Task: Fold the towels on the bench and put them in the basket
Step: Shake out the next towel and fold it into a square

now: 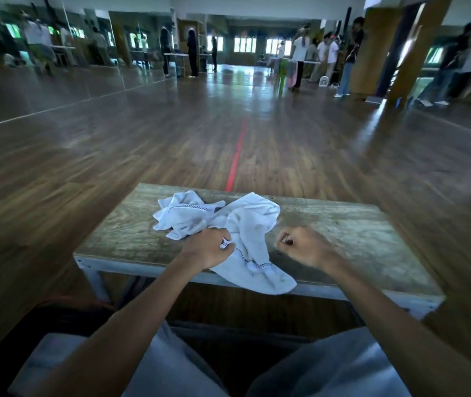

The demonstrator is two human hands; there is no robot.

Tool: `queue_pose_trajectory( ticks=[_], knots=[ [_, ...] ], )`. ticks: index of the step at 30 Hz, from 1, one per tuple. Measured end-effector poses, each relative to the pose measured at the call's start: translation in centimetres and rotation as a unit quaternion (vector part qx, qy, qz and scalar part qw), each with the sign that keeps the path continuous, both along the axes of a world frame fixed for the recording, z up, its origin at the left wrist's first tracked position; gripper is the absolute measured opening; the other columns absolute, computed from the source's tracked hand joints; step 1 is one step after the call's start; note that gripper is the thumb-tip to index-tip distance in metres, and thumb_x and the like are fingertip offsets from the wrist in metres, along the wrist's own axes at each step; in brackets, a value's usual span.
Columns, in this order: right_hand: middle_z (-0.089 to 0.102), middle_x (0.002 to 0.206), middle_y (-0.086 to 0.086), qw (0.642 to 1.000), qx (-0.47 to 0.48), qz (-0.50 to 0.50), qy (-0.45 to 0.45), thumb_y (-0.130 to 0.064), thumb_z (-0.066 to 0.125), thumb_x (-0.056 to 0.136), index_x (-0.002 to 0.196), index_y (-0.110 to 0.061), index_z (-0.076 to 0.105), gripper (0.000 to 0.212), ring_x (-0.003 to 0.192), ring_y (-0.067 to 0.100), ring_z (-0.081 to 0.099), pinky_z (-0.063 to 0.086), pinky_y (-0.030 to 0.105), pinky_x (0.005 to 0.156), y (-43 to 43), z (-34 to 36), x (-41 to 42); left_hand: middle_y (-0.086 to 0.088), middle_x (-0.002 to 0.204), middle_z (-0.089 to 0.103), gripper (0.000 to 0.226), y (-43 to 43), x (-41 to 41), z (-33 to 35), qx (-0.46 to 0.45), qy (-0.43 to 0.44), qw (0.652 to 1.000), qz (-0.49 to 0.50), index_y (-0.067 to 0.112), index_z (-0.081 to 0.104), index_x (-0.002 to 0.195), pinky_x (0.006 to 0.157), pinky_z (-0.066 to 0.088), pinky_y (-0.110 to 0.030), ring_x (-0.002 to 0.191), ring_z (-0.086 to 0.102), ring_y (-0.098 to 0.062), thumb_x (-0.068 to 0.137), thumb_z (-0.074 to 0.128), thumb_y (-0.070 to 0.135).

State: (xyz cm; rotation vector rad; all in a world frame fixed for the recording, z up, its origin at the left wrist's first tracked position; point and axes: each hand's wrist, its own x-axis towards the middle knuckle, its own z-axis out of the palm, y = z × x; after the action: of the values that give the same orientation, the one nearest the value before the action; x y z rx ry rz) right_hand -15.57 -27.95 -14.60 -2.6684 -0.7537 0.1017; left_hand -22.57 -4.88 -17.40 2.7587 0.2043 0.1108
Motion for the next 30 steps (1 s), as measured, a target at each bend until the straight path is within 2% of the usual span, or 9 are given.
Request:
queue_pose_trajectory(
  ticks=[4, 8, 10, 12, 14, 17, 22, 26, 30],
  knots=[
    [0.062, 0.079, -0.012, 0.999, -0.045, 0.014, 0.02, -0.041, 0.06, 0.083, 0.083, -0.031, 0.06, 0.01, 0.088, 0.013, 0.063, 0.045, 0.029, 0.082, -0.8, -4.7, -1.0, 0.006, 0.122, 0.058, 0.032, -1.6, 0.5, -3.5, 0.032, 0.038, 0.994, -0.093, 0.027, 0.059, 0.117, 0.093, 0.04, -0.032, 0.116, 0.052, -0.013, 0.088, 0.057, 0.041],
    [0.061, 0.082, 0.002, 0.974, -0.152, 0.034, -0.161, -0.054, 0.047, 0.073, 0.088, -0.017, 0.061, 0.043, 0.082, 0.024, 0.06, 0.027, 0.035, 0.073, -0.1, -10.3, -2.3, 0.009, 0.126, 0.055, 0.039, -3.8, 0.8, -7.6, 0.104, 0.029, 0.985, -0.135, 0.031, 0.056, 0.119, 0.097, 0.031, -0.035, 0.12, 0.047, -0.014, 0.083, 0.061, 0.045],
    [0.058, 0.075, 0.007, 0.963, -0.184, 0.019, -0.198, -0.043, 0.044, 0.068, 0.086, -0.013, 0.053, 0.037, 0.071, 0.027, 0.055, 0.024, 0.036, 0.066, -0.1, -12.7, -2.4, 0.005, 0.13, 0.049, 0.049, -4.5, 0.9, -9.4, 0.163, 0.025, 0.976, -0.14, 0.029, 0.051, 0.125, 0.097, 0.03, -0.037, 0.123, 0.044, -0.019, 0.08, 0.062, 0.045],
    [0.057, 0.075, 0.009, 0.954, -0.2, 0.005, -0.222, -0.027, 0.047, 0.069, 0.088, -0.011, 0.045, 0.024, 0.07, 0.028, 0.05, 0.025, 0.036, 0.065, -0.2, -14.0, -2.2, 0.001, 0.124, 0.052, 0.051, -4.5, 1.0, -10.7, 0.19, 0.015, 0.973, -0.127, 0.025, 0.054, 0.12, 0.091, 0.034, -0.039, 0.117, 0.048, -0.022, 0.075, 0.069, 0.042],
    [0.059, 0.076, 0.008, 0.952, -0.203, -0.003, -0.23, -0.024, 0.058, 0.068, 0.089, -0.012, 0.05, 0.026, 0.071, 0.027, 0.052, 0.034, 0.037, 0.065, -0.7, -14.7, -1.7, 0.005, 0.099, 0.063, 0.04, -4.4, 1.3, -11.6, 0.206, -0.038, 0.971, -0.115, 0.026, 0.065, 0.099, 0.076, 0.041, -0.035, 0.093, 0.06, -0.02, 0.063, 0.078, 0.036],
    [0.063, 0.076, 0.004, 0.965, -0.183, 0.011, -0.187, -0.029, 0.083, 0.052, 0.084, -0.017, 0.065, 0.038, 0.069, 0.024, 0.062, 0.049, 0.032, 0.057, -1.6, -14.5, -1.0, 0.008, 0.077, 0.064, 0.008, -4.3, 1.7, -12.0, 0.203, -0.104, 0.966, -0.126, 0.026, 0.067, 0.076, 0.067, 0.031, -0.033, 0.074, 0.061, -0.018, 0.072, 0.061, 0.03],
    [0.058, 0.078, 0.001, 0.964, -0.175, 0.041, -0.195, -0.05, 0.07, 0.057, 0.087, -0.018, 0.047, 0.049, 0.069, 0.021, 0.058, 0.047, 0.029, 0.058, -1.6, -14.3, -0.7, 0.006, 0.087, 0.063, 0.04, -4.4, 2.2, -11.9, 0.243, -0.058, 0.955, -0.161, 0.026, 0.067, 0.086, 0.071, 0.032, -0.034, 0.079, 0.06, -0.017, 0.056, 0.073, 0.051],
    [0.056, 0.076, 0.005, 0.96, -0.169, 0.035, -0.222, -0.024, 0.039, 0.071, 0.081, -0.015, 0.053, 0.019, 0.066, 0.024, 0.057, 0.047, 0.031, 0.054, -0.5, -14.5, -0.3, 0.002, 0.089, 0.061, 0.038, -4.7, 2.7, -12.4, 0.264, -0.075, 0.949, -0.153, 0.023, 0.064, 0.089, 0.069, 0.034, -0.035, 0.078, 0.059, -0.02, 0.057, 0.077, 0.04],
    [0.065, 0.078, 0.006, 0.972, -0.142, 0.046, -0.182, -0.02, 0.071, 0.064, 0.085, -0.013, 0.066, 0.022, 0.072, 0.026, 0.064, 0.051, 0.032, 0.061, -0.7, -13.6, 0.3, 0.002, 0.089, 0.063, 0.031, -4.1, 2.9, -12.8, 0.266, -0.121, 0.943, -0.156, 0.021, 0.065, 0.088, 0.069, 0.038, -0.034, 0.078, 0.06, -0.02, 0.06, 0.073, 0.031]
  ],
)
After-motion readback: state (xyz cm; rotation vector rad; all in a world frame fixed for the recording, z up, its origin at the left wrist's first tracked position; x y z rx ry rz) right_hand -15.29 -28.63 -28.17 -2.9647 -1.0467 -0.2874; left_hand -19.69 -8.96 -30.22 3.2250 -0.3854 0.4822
